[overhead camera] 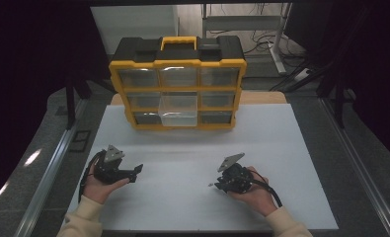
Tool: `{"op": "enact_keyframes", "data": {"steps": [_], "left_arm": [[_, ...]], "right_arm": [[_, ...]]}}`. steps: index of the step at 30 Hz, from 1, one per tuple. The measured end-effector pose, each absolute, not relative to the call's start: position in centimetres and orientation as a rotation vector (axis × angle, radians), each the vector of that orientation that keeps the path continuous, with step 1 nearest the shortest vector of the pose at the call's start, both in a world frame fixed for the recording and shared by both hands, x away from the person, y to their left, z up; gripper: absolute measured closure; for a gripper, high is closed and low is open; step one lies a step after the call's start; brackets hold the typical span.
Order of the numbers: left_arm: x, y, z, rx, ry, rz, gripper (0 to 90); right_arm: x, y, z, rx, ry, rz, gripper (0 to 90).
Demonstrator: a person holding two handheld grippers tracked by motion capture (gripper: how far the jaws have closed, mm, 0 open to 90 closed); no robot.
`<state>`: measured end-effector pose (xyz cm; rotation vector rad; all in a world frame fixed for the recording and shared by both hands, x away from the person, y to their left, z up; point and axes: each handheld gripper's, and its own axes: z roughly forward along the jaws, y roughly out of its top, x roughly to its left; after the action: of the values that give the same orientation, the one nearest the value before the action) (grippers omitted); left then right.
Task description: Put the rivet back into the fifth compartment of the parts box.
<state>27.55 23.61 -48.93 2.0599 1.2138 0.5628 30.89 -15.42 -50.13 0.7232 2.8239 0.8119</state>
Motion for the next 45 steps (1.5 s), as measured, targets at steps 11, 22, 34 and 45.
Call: {"op": "enact_keyframes", "data": {"steps": [11,22,34,45], "left_arm": [[27.5,23.7,-48.8,2.06,1.215,0.566,11.5],[27.5,23.6,-48.9,2.063,1.214,0.567,11.5],[27.5,23.5,-48.9,2.065,1.216,0.566,11.5],[27.6,23.4,-49.0,2.069,1.215,0.564,11.4]], "right_arm": [[31.1,-15.9,-48.4,0.745,2.789,0.896,75.2],[31.4,-16.1,-47.3,0.761,2.773,0.941,75.1],[31.9,-15.8,-45.6,0.753,2.754,1.01,75.1],[32.3,-15.8,-44.3,0.749,2.73,1.047,75.1]]}}
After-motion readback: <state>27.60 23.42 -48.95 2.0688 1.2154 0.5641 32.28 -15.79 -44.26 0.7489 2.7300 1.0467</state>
